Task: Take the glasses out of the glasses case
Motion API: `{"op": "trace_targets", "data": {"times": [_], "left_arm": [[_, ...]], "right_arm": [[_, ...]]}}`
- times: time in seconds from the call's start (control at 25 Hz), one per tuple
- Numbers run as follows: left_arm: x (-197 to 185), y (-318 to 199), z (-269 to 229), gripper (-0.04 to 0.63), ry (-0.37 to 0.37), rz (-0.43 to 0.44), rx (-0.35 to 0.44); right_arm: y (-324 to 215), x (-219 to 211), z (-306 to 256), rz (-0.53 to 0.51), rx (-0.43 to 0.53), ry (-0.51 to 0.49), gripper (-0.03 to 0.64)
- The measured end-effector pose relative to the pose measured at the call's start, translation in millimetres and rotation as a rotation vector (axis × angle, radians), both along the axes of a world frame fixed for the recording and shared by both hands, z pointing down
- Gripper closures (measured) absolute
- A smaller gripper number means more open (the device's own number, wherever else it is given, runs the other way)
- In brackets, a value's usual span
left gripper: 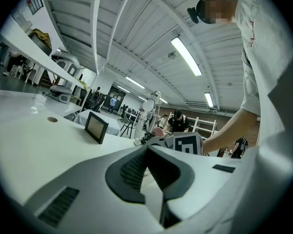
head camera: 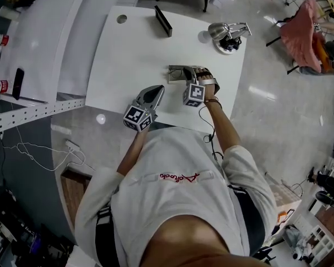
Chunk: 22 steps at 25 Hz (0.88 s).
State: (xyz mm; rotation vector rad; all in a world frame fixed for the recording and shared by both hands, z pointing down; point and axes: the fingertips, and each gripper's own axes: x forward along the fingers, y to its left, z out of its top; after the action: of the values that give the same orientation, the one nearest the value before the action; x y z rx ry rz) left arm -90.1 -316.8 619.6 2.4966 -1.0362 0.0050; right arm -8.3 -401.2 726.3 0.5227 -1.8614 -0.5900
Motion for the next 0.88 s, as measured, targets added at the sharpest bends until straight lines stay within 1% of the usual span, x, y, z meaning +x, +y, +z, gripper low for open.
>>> {"op": "trace_targets", "data": {"times": [0.12,0.24,0.44,0.56,0.64,0.72,0.76,0.8,0.88], "left_arm": [[3,-1,-4,0.574,0.008,0.014,0.016],[5,-4,-10,0.572,0.013,0.027,0.035],[4,-5,-19,0.574,0.027,0.041,0.064],[3,-4,-21,0.574,0.030,0.054,0.071],[4,-3,-23,0.574,0.027,0.066,0.078],[4,0,-24,0.574,0.033,0.079,0.078],[5,2,-25,0.572,0.035,0.086,0.078],[5,4,-25,0.572,0.037,0.093,0.078],[5,8,-23,0.572,0.042,0.102,0.076]], "right_arm": [[-4,-3,-24,0.056,0.029,-0.084,0.589],[-6,-5,-43,0.157,0.004,-0.239,0.589],[-6,2,-76,0.407,-0.112,-0.635,0.589],[-8,9,-102,0.548,-0.137,-0.890,0.589],[-8,15,-119,0.622,-0.139,-1.062,0.589],[-5,19,-133,0.653,-0.122,-1.192,0.589],[-1,20,-140,0.650,-0.104,-1.228,0.589],[3,20,-146,0.639,-0.084,-1.246,0.589],[15,17,-153,0.611,-0.053,-1.249,0.589]]}}
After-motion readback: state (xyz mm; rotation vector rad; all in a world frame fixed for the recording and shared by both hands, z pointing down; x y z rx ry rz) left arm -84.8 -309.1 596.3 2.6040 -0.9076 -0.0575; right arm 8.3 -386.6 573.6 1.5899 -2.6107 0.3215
